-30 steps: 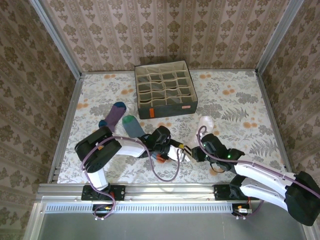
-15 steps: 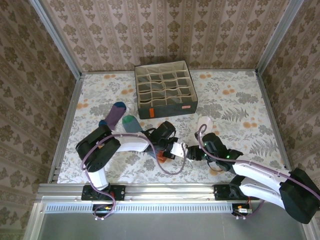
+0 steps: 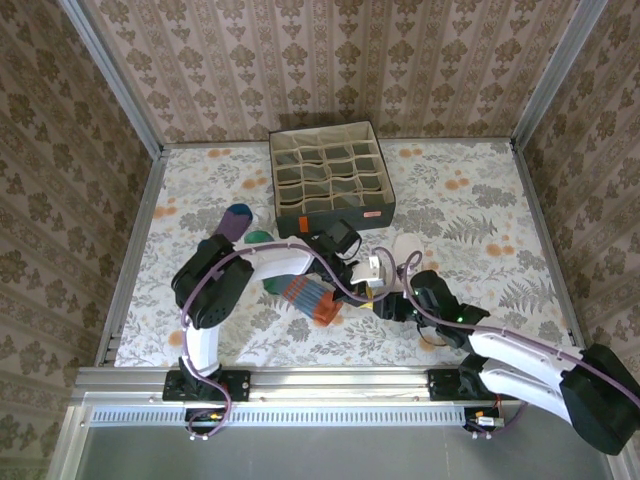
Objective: Roll the socks
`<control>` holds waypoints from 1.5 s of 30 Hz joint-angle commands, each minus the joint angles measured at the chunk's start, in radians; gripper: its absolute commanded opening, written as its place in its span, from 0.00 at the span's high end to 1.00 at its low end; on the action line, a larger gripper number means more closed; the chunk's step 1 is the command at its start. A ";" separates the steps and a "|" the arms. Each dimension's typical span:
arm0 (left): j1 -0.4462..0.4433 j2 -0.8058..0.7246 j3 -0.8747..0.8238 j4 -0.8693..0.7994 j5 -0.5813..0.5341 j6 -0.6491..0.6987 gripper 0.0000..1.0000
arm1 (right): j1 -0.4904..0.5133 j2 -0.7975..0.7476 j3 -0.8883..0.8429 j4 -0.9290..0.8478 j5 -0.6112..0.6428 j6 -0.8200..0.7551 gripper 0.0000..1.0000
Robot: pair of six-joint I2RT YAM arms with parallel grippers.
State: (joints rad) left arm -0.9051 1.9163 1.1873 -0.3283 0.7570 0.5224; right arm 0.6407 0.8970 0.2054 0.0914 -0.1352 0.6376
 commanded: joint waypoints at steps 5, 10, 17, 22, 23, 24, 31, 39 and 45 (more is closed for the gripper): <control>0.035 0.029 0.053 -0.009 0.119 -0.086 1.00 | -0.010 -0.177 -0.072 -0.059 0.018 0.038 0.43; 0.040 0.056 0.088 -0.047 0.140 -0.090 1.00 | -0.010 -0.224 -0.083 -0.092 0.032 0.020 0.42; 0.041 0.071 0.101 -0.049 0.163 -0.111 1.00 | -0.010 -0.068 -0.035 -0.069 0.049 0.014 0.51; 0.043 0.068 0.092 -0.041 0.165 -0.104 1.00 | -0.010 0.020 0.018 -0.100 0.111 0.053 0.87; 0.044 0.062 0.079 -0.028 0.166 -0.103 1.00 | -0.010 0.021 0.023 -0.106 0.113 0.062 0.90; 0.049 0.051 0.057 0.001 0.172 -0.103 1.00 | -0.010 0.017 0.027 -0.111 0.112 0.071 0.94; 0.114 -0.071 -0.193 0.450 0.221 -0.197 0.66 | -0.028 -0.071 0.012 -0.174 0.079 0.121 1.00; 0.128 -0.158 -0.446 0.915 0.158 -0.189 0.36 | -0.068 -0.110 -0.020 -0.210 -0.006 0.141 1.00; 0.050 -0.131 -0.437 0.897 0.067 -0.105 0.29 | -0.084 -0.063 -0.005 -0.190 -0.057 0.118 1.00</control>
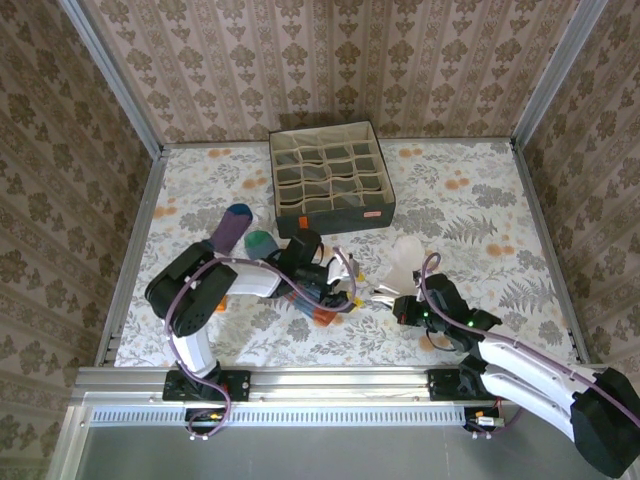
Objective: Roll the socks
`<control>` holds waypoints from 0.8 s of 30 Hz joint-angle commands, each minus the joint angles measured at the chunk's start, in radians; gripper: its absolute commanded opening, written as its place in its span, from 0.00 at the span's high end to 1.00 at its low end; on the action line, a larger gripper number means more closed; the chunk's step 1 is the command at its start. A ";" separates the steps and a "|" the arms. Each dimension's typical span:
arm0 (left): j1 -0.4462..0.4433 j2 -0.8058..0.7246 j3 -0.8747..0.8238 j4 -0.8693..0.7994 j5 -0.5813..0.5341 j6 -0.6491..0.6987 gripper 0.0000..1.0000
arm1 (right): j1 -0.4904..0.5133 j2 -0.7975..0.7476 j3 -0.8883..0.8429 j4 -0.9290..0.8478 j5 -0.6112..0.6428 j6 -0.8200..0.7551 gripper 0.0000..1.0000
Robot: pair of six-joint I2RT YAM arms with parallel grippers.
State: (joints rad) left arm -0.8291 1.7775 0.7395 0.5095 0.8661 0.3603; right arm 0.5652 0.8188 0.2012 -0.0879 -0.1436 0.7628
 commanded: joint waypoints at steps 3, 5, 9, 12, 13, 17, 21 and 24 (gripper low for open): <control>-0.030 0.043 0.031 0.074 -0.055 0.034 0.29 | -0.011 0.045 0.011 -0.002 -0.066 -0.019 1.00; -0.029 0.065 0.046 0.079 -0.058 0.025 0.29 | -0.012 0.062 0.016 0.005 -0.074 -0.024 1.00; -0.031 0.099 0.075 0.060 -0.038 0.028 0.28 | -0.014 0.084 0.017 0.016 -0.084 -0.024 1.00; -0.034 0.113 0.089 0.043 -0.014 0.034 0.22 | -0.016 0.094 0.020 0.019 -0.087 -0.024 1.00; -0.037 0.115 0.092 0.035 -0.007 0.040 0.22 | -0.018 0.095 0.021 0.018 -0.087 -0.024 1.00; -0.043 0.114 0.083 0.028 0.020 0.053 0.21 | -0.023 0.098 0.024 0.014 -0.091 -0.023 1.00; -0.056 0.118 0.089 -0.030 0.036 0.088 0.22 | -0.030 0.099 0.025 0.010 -0.097 -0.022 1.00; -0.065 0.129 0.108 -0.061 0.035 0.098 0.26 | -0.033 0.102 0.023 0.009 -0.100 -0.025 1.00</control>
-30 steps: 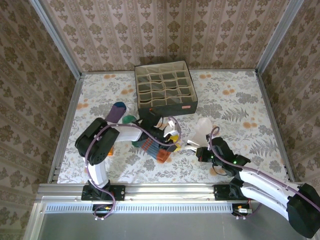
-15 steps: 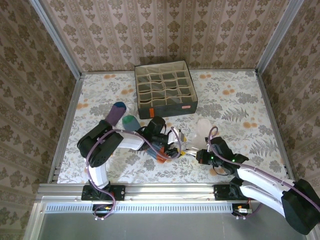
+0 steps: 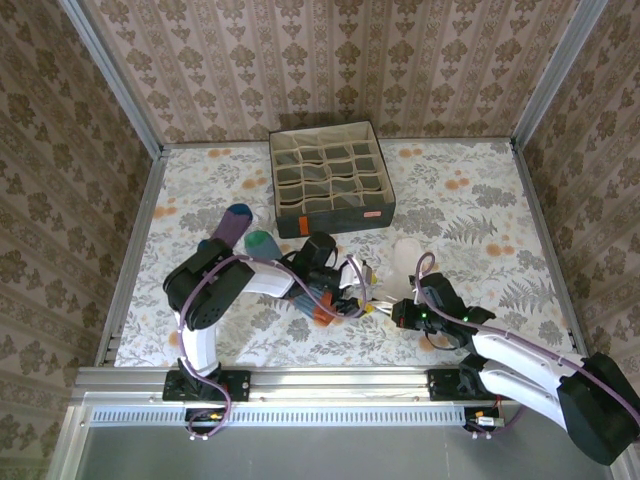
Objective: Roll the socks
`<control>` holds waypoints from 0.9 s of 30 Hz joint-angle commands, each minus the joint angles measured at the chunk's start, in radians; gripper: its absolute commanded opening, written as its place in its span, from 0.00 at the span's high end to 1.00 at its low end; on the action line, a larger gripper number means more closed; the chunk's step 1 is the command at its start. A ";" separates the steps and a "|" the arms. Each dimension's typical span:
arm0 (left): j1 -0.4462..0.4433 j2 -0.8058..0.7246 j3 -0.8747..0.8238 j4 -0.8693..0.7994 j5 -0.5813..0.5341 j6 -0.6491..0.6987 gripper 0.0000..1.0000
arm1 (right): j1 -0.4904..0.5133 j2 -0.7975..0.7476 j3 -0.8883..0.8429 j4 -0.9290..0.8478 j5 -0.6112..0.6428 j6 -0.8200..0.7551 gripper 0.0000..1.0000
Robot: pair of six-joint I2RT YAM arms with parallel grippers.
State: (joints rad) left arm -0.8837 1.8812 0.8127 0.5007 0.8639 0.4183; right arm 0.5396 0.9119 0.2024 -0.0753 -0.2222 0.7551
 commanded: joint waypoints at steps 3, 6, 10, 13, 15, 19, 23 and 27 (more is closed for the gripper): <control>-0.014 0.041 0.048 -0.032 0.038 0.023 0.30 | -0.010 0.014 0.020 -0.003 -0.029 -0.019 1.00; -0.015 0.055 0.069 -0.019 0.042 0.004 0.39 | -0.012 0.019 0.023 -0.002 -0.034 -0.020 1.00; -0.016 0.069 0.094 -0.026 0.052 -0.013 0.78 | -0.018 0.028 0.042 -0.015 -0.045 -0.025 0.99; -0.015 0.066 0.105 -0.050 0.062 -0.023 1.00 | -0.037 0.026 0.108 -0.125 -0.032 -0.041 0.76; -0.017 0.060 0.113 -0.095 0.068 -0.019 1.00 | -0.087 0.022 0.182 -0.256 -0.035 -0.064 0.65; -0.018 0.049 0.109 -0.146 0.068 -0.006 1.00 | -0.271 0.051 0.286 -0.400 -0.135 -0.125 0.52; -0.022 0.039 0.097 -0.164 0.063 0.000 1.00 | -0.367 0.161 0.381 -0.435 -0.181 -0.187 0.49; -0.033 0.036 0.110 -0.203 0.054 0.006 1.00 | -0.366 0.350 0.431 -0.390 -0.144 -0.216 0.56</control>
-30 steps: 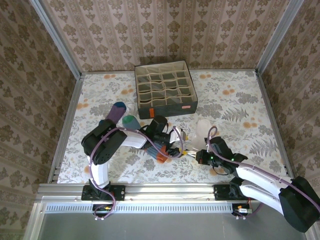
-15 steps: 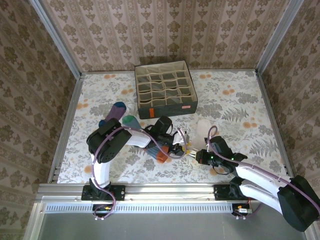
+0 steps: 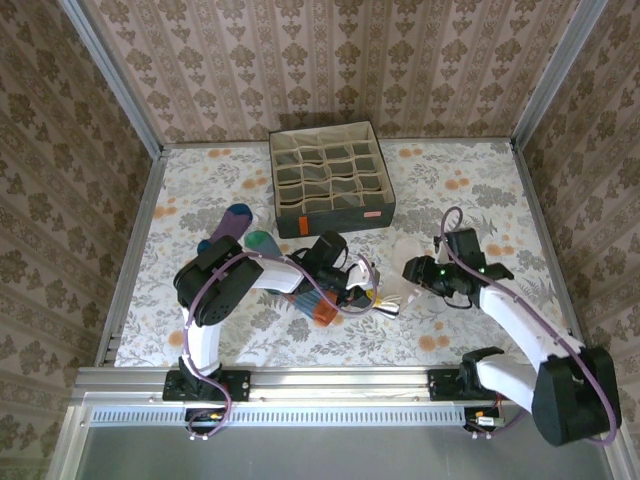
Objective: Roll the socks
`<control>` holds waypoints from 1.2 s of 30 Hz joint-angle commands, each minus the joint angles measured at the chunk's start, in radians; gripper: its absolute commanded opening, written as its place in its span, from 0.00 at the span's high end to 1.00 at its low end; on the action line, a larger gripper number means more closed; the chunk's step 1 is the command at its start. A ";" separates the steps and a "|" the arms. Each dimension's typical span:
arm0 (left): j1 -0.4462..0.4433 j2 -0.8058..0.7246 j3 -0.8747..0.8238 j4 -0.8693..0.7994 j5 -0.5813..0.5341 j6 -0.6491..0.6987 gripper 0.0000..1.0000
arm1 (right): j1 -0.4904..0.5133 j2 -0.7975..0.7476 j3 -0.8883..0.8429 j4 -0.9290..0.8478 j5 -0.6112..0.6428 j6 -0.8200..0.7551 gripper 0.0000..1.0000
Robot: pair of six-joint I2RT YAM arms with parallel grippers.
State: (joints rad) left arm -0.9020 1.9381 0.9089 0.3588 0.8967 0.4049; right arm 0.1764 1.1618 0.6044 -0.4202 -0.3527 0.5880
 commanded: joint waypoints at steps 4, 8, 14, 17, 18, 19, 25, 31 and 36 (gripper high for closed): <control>-0.028 -0.032 0.020 -0.100 0.029 0.024 1.00 | 0.000 0.291 0.100 0.010 0.020 -0.079 0.69; -0.039 -0.069 0.019 -0.158 0.072 0.048 1.00 | 0.002 0.421 0.192 0.043 0.044 -0.147 0.74; -0.049 -0.063 0.062 -0.250 0.121 0.083 1.00 | 0.004 0.455 0.249 0.095 -0.014 -0.186 0.72; -0.036 -0.037 0.094 -0.260 0.126 0.049 1.00 | 0.022 0.357 0.191 0.109 -0.031 -0.158 0.59; -0.028 -0.024 0.109 -0.256 0.129 0.025 1.00 | 0.031 0.317 0.164 0.112 -0.032 -0.142 0.57; -0.020 -0.011 0.123 -0.251 0.132 -0.001 1.00 | 0.041 0.280 0.132 0.116 -0.034 -0.122 0.56; 0.032 0.042 0.163 -0.182 0.162 -0.145 1.00 | 0.137 0.093 -0.078 0.304 -0.085 -0.006 0.50; 0.046 0.084 0.191 -0.223 0.140 -0.174 1.00 | 0.170 0.093 -0.161 0.363 -0.090 0.042 0.46; 0.046 0.114 0.219 -0.290 0.065 -0.205 1.00 | 0.195 0.066 -0.186 0.374 -0.034 0.062 0.45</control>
State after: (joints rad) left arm -0.8577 2.0365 1.0954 0.1085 1.0058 0.2363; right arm 0.3500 1.2533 0.4316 -0.0761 -0.3958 0.6224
